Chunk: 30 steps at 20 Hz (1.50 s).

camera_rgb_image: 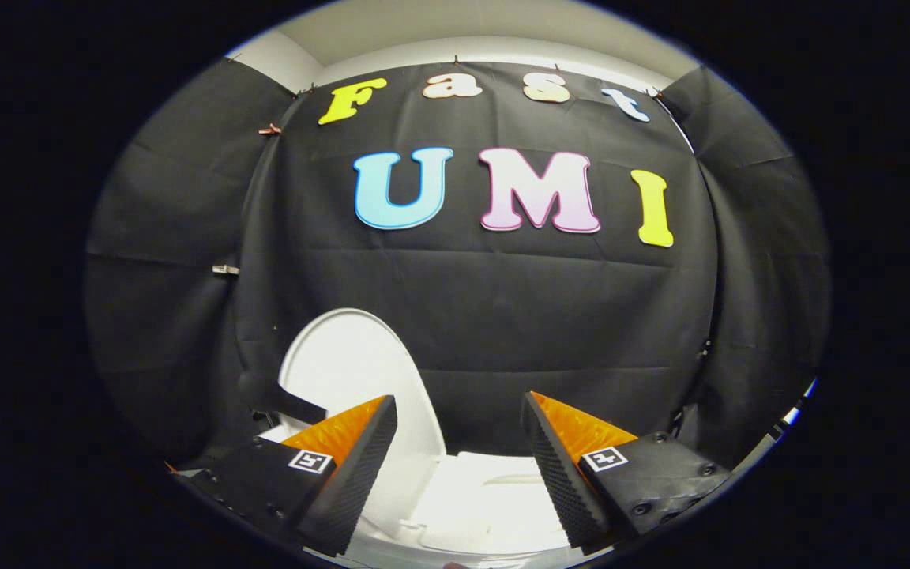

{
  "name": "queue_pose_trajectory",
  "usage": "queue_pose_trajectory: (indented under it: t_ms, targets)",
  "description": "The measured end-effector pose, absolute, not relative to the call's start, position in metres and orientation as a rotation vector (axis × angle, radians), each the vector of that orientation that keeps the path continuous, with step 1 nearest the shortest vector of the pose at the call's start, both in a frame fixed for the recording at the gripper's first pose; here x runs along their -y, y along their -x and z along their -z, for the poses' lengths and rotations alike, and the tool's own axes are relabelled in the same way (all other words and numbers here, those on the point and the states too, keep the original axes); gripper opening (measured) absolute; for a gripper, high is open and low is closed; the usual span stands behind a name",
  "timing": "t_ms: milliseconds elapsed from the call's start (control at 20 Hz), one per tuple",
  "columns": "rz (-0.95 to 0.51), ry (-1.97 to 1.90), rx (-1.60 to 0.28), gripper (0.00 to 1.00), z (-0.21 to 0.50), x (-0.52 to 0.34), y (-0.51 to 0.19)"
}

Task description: Open the toilet lid.

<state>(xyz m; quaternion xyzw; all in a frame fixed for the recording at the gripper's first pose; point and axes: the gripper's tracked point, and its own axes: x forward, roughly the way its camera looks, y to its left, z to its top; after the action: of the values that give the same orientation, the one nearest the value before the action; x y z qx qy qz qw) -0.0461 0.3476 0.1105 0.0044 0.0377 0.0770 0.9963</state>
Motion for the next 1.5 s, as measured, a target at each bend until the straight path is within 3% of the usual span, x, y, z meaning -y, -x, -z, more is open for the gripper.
queue_pose_trajectory:
  t_ms: [800,1500]
  targets:
    - [-0.069,0.021,-0.181,0.99,-0.004,-0.238,-0.004]
    - [-0.088,-0.004,-0.105,0.99,-0.013,-0.229,0.001]
